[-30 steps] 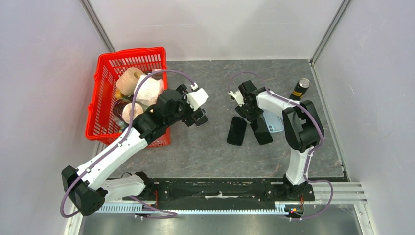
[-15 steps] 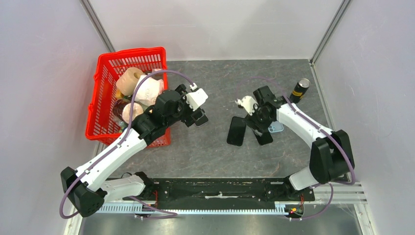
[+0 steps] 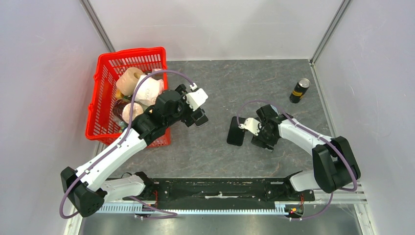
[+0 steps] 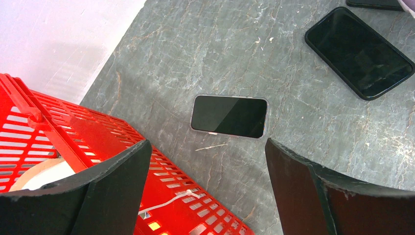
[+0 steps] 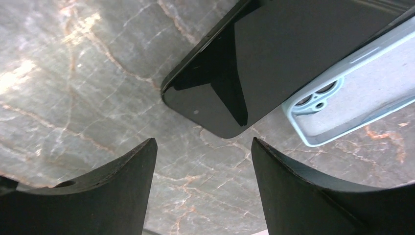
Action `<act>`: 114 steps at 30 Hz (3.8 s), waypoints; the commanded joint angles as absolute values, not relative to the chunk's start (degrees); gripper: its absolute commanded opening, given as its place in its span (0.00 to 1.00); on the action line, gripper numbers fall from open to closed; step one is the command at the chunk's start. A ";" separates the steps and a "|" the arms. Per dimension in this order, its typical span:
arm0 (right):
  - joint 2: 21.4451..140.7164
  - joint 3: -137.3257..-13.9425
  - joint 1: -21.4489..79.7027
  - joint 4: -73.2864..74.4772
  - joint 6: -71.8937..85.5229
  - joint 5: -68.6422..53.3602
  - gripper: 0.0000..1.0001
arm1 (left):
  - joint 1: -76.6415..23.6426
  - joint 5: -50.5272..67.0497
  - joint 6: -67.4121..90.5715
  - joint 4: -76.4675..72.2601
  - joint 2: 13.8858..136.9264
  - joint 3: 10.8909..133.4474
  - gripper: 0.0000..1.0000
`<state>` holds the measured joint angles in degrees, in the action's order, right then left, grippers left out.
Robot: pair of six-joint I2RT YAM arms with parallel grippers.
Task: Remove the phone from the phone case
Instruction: Adjust the phone at the center of the board.
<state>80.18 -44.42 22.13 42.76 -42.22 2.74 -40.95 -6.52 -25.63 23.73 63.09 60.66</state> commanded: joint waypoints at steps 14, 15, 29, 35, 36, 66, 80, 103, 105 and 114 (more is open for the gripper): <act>87.87 -46.23 22.15 22.86 -42.85 9.53 0.78 | -40.96 -7.15 -26.81 22.32 62.58 60.56 0.93; 88.54 -46.91 22.15 22.73 -42.38 9.75 0.78 | -40.96 -7.28 -26.81 22.32 62.46 60.47 0.93; 86.56 -55.87 22.31 35.63 -31.57 -5.12 0.80 | -40.79 -7.81 -27.28 22.69 61.56 60.69 0.93; 91.42 -59.00 23.40 33.63 -29.15 -4.25 0.80 | -40.63 -7.87 -27.09 23.13 61.79 61.59 0.93; 92.09 -59.21 23.62 32.61 -28.92 -3.47 0.80 | -40.52 -7.95 -27.20 23.19 61.79 61.61 0.93; 107.98 -72.51 30.71 23.70 -28.48 2.10 0.82 | -39.29 -8.10 -27.74 22.63 61.14 60.92 0.94; 97.42 -70.21 33.75 31.03 -25.63 -2.07 0.85 | -39.11 -7.86 -27.01 22.41 60.24 60.38 0.94; 99.75 -64.99 34.45 27.70 -1.10 -15.96 0.97 | -38.67 -7.69 -25.20 21.90 63.25 60.64 0.94; 101.07 -65.28 34.44 27.72 -1.06 -16.01 0.97 | -38.67 -7.65 -25.03 21.71 63.41 60.64 0.94; 102.88 -65.46 34.41 26.81 -1.33 -16.28 0.97 | -38.59 -7.31 -25.13 21.29 63.12 59.95 0.94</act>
